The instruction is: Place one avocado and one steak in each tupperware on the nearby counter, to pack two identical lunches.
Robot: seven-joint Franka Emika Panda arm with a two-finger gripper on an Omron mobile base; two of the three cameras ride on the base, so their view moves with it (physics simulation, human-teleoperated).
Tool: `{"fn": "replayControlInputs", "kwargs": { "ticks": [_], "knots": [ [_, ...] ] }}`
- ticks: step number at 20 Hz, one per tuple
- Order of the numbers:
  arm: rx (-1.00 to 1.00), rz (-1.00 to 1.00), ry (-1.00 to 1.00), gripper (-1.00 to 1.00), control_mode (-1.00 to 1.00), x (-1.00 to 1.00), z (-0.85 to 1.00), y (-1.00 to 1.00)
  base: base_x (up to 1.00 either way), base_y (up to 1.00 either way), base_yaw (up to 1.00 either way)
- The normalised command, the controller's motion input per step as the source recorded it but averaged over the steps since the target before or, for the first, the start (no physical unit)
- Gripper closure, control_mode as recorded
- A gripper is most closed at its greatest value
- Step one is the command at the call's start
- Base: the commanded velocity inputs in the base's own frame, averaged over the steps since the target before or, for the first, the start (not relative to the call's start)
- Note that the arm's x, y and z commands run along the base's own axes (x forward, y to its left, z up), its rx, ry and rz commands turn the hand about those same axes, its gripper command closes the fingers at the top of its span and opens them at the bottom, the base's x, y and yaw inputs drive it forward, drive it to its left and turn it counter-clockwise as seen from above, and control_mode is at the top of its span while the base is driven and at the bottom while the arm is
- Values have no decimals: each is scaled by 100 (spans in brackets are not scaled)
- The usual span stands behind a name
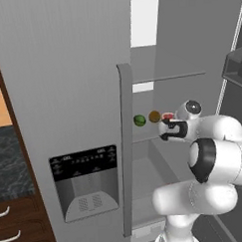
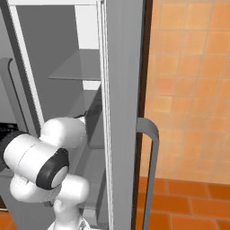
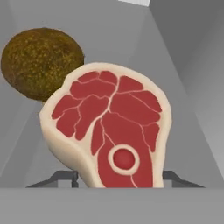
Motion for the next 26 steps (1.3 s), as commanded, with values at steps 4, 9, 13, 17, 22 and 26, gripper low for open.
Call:
{"fn": "replayControlInputs", "kwargs": {
  "ticks": [4,9,13,17,22,26],
  "knots": [
    [0,4,15,100,-100,-100,65,56,0,0,0],
    [-2,0,20,100,-100,-91,100,44,0,0,0],
    [0,0,-6,100,-100,-100,46,0,0,0,0],
    [0,4,-13,100,-100,-100,47,4,0,0,0],
    [0,7,-1,100,-100,-100,8,6,0,0,0],
    [-2,13,-1,100,-100,-100,3,26,0,0,0]
  ]
}}
